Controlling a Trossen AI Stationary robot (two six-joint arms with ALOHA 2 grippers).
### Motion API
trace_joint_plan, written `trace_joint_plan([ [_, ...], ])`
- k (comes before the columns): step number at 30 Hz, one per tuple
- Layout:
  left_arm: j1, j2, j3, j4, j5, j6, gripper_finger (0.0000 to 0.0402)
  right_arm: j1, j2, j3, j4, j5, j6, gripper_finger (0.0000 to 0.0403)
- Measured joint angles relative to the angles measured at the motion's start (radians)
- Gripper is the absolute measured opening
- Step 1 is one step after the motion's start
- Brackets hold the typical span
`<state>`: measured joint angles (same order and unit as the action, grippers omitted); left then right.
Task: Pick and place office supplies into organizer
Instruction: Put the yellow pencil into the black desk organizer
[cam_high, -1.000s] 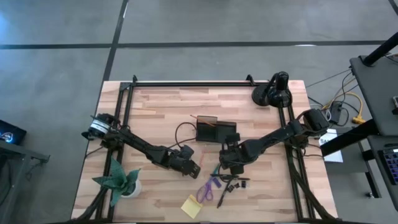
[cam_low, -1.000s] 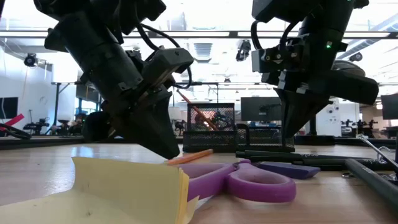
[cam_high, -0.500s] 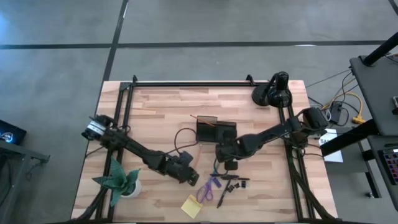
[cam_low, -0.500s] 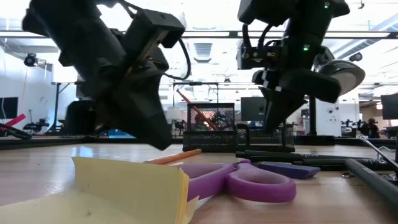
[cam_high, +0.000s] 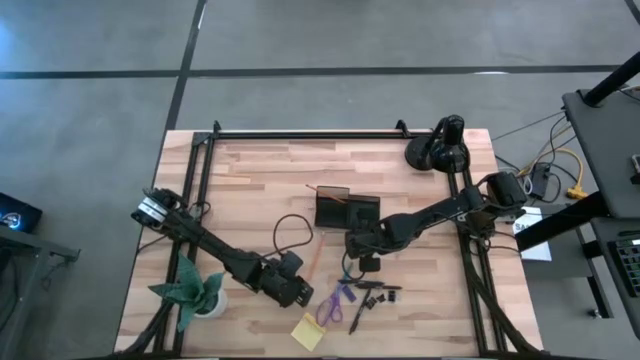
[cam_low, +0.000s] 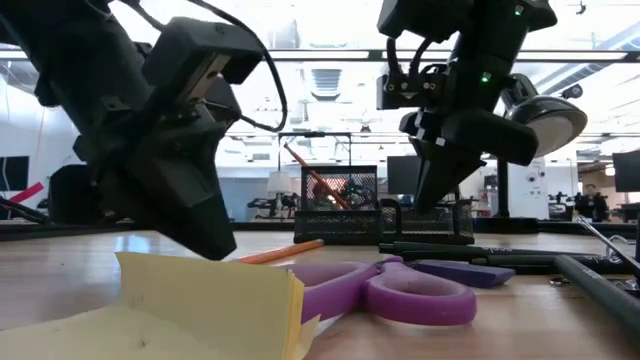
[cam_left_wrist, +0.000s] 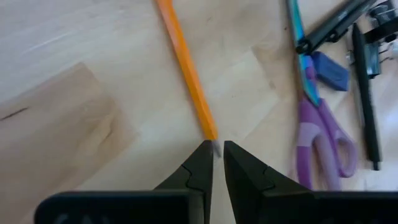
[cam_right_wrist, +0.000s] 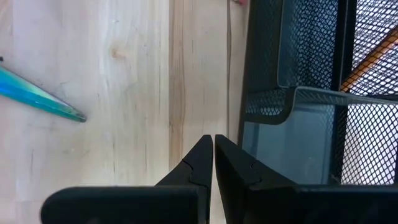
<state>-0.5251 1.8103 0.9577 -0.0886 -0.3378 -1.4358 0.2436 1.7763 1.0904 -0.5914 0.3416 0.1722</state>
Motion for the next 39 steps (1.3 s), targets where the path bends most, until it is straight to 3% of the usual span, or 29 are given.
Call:
trace_joint_plan([
  [26, 0.002, 0.058, 0.007, 0.070, -0.018, -0.001, 0.0024, 0.000, 0.000, 0.000, 0.008, 0.000, -0.006, 0.0009],
  [32, 0.002, 0.059, 0.005, 0.062, -0.012, -0.001, 0.0024, 0.000, 0.000, 0.000, 0.060, -0.005, -0.178, 0.0009],
  [35, 0.002, 0.059, 0.004, 0.062, -0.011, -0.001, 0.0024, 0.000, 0.000, 0.000, 0.084, -0.054, -0.283, 0.0009],
  [39, 0.002, 0.059, 0.003, 0.061, -0.011, 0.000, 0.0024, 0.000, 0.000, 0.000, 0.105, -0.110, -0.307, 0.0009],
])
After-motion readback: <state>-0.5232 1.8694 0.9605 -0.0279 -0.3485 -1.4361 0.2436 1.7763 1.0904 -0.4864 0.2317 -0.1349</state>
